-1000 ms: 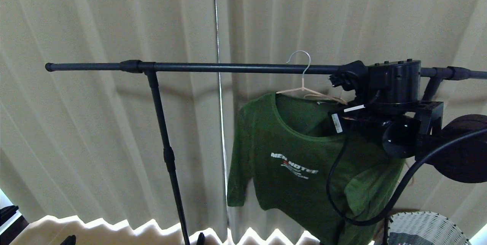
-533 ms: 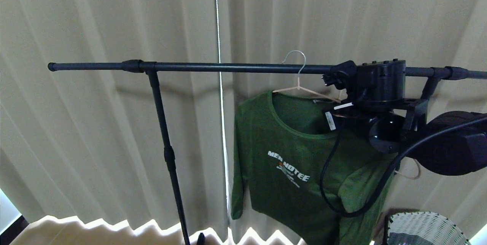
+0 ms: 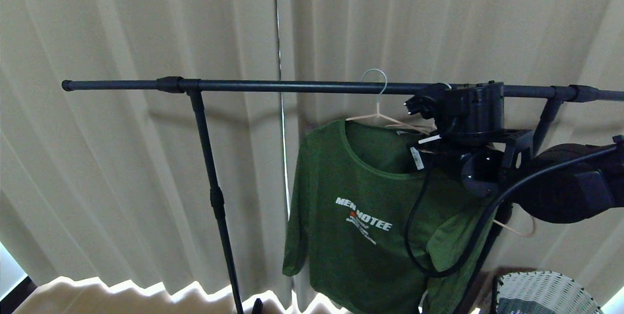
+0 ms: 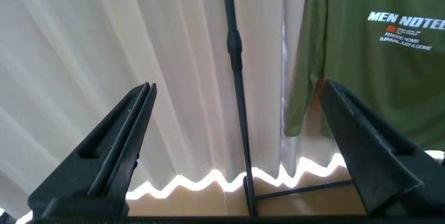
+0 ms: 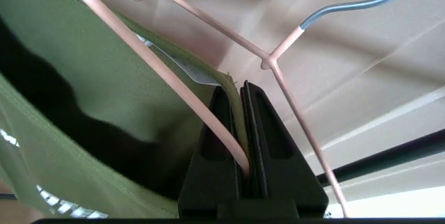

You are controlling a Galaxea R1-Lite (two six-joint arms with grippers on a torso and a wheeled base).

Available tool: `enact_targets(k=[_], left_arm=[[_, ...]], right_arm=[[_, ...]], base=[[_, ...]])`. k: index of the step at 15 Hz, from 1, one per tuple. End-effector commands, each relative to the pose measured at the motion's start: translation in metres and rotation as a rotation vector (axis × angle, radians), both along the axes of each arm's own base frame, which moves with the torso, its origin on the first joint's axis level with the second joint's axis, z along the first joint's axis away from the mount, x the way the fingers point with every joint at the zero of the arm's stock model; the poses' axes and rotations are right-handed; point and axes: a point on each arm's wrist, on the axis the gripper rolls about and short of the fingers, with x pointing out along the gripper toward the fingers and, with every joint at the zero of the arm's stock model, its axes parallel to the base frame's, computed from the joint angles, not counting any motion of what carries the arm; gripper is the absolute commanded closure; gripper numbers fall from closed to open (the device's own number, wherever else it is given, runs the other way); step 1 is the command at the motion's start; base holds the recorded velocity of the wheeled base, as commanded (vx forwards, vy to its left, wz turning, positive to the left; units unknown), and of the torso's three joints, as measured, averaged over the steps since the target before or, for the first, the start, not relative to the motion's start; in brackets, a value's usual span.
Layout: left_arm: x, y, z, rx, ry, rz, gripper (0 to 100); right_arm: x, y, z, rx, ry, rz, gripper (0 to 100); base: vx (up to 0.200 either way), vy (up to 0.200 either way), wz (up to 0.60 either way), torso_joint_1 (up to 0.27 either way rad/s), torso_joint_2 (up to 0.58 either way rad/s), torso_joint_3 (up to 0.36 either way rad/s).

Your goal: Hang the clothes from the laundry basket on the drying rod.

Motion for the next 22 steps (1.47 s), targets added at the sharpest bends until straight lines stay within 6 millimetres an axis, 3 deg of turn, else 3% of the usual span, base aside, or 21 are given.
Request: enact_targets(k=[1, 11, 12, 22], left_arm=[[0.0, 0.0, -0.004, 0.002, 0.007, 0.0, 0], [0.001, 0.0, -0.01, 0.005, 0.025, 0.0, 0], [0.002, 0.0, -0.01, 0.006, 0.027, -0.002, 0], [0.002, 0.0, -0.013, 0.007, 0.033, 0.001, 0]], right_arm=[[0.003, 0.004, -0.007, -0.011, 0.018, 0.006, 100], [0.009, 0.018, -0.017, -0.027, 0.042, 0.032, 100], [0.009, 0.018, -0.017, -0.027, 0.042, 0.032, 0], [-0.014, 0.044, -0.021, 0.104, 0.052, 0.15, 0]], base=[[0.0, 0.0, 0.0, 0.0, 0.0, 0.0], [0.0, 0.0, 0.0, 0.0, 0.0, 0.0], [0.0, 0.0, 0.0, 0.0, 0.0, 0.0], [0.0, 0.0, 0.0, 0.0, 0.0, 0.0]])
